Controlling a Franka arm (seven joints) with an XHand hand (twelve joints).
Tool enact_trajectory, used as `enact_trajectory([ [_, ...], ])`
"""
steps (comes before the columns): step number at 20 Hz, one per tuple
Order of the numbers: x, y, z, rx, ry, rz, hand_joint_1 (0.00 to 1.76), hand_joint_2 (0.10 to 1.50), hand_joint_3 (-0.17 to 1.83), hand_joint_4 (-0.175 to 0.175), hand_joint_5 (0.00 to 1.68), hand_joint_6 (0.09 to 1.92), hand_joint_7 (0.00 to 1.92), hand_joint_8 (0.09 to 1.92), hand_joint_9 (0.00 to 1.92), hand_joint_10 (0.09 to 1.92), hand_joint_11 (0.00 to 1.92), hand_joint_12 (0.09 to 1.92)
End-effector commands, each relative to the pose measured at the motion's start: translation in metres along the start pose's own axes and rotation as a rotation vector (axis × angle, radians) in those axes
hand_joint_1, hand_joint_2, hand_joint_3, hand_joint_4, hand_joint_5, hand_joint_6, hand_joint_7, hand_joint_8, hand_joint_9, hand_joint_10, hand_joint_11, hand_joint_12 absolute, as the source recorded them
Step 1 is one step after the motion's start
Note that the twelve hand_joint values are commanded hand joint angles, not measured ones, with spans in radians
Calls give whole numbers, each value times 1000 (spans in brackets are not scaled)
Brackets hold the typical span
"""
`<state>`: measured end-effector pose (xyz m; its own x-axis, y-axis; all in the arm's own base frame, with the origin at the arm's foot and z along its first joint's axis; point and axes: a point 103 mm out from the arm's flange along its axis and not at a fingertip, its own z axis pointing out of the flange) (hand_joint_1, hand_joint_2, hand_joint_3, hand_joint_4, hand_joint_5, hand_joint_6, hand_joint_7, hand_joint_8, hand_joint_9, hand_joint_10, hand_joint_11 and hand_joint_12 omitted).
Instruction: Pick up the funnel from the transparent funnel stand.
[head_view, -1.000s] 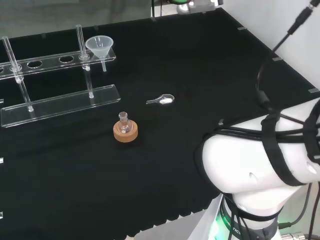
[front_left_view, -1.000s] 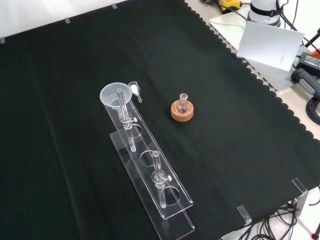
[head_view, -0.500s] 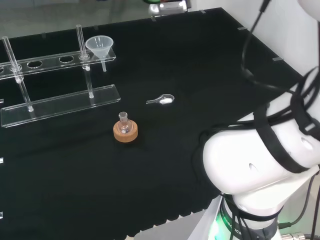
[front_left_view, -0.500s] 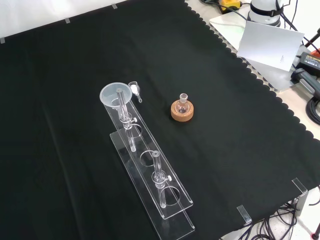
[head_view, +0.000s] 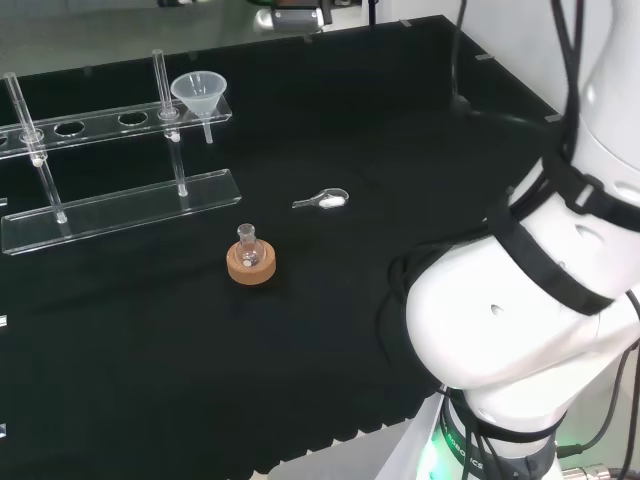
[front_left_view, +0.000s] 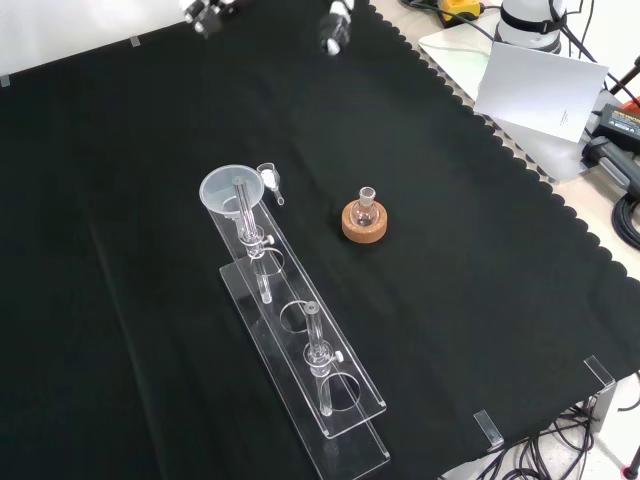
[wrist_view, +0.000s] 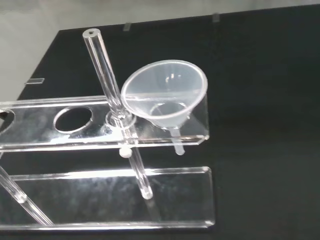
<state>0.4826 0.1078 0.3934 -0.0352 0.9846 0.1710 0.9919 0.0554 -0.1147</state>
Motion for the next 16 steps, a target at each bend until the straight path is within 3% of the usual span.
enact_trajectory([
  [1, -16, 32, 18, -38, 30, -24, 167, 620, 134, 80, 0, 87, 0, 87, 0, 87, 8, 87],
  [7, -29, 42, 40, -61, -10, -40, 188, 631, 124, 77, 0, 87, 0, 87, 0, 87, 17, 87],
  [13, -22, 61, 65, -67, -49, -45, 193, 633, 119, 76, 0, 87, 0, 87, 0, 87, 20, 87],
  [16, -17, 71, 74, -44, -31, -45, 194, 633, 117, 75, 0, 87, 0, 87, 0, 87, 20, 87],
])
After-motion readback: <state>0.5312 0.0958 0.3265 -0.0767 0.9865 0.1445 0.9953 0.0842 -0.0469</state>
